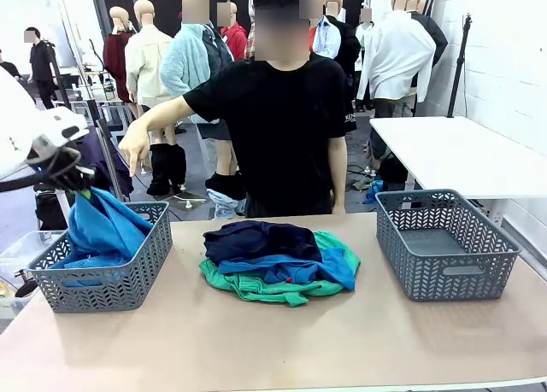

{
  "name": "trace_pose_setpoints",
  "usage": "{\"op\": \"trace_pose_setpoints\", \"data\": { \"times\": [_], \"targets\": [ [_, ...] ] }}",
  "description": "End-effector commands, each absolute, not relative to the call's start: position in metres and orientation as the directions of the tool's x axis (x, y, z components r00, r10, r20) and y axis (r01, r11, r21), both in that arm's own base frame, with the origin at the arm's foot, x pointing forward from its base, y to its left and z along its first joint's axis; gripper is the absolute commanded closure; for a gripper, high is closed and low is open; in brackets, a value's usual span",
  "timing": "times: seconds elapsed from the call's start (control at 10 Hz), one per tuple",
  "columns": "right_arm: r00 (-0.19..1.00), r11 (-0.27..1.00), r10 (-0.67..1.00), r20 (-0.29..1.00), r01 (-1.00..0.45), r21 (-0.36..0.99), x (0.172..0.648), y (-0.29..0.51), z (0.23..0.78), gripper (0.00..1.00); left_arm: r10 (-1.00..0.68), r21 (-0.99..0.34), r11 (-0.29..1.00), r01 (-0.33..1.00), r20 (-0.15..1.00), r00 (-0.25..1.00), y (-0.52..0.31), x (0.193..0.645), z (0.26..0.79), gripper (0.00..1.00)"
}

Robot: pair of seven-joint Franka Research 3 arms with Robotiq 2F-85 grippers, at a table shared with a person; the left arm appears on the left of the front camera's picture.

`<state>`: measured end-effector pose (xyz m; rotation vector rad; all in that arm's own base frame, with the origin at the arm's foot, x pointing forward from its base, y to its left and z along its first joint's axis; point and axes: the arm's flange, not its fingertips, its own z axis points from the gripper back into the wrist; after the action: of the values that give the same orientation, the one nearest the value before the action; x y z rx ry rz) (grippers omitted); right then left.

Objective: Sort the tops and bottoms.
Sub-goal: Sort the clothes according to human instructions.

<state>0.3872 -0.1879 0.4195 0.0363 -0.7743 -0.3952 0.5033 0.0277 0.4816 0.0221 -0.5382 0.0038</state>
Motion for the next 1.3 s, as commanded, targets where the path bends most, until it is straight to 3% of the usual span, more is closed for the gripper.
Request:
{"op": "trace_pose_setpoints", "data": {
  "times": [0.0, 0.4, 0.9, 1.2],
  "targets": [
    [0.651, 0.93, -0.35, 0.674, 0.327, 0.167, 0.387, -0.187, 0.421, 0.0, -0.013, 0.025, 1.0, 0.002, 0.438, 0.899, 0.02, 0.503, 0.45, 1.0],
    [0.651, 0.93, -0.35, 0.674, 0.327, 0.167, 0.387, -0.187, 0.421, 0.0, -0.048, -0.006, 0.999, 0.054, 0.36, 0.932, 0.021, 0.498, 0.409, 1.0],
    [0.651, 0.93, -0.35, 0.674, 0.327, 0.167, 0.387, -0.187, 0.421, 0.0, -0.082, -0.021, 0.995, 0.096, 0.361, 0.929, 0.013, 0.494, 0.433, 0.03],
    [0.651, 0.93, -0.35, 0.674, 0.327, 0.167, 0.387, -0.187, 0.421, 0.0, -0.111, 0.017, 0.993, 0.114, 0.429, 0.896, 0.01, 0.476, 0.471, 0.0]
  ]
}}
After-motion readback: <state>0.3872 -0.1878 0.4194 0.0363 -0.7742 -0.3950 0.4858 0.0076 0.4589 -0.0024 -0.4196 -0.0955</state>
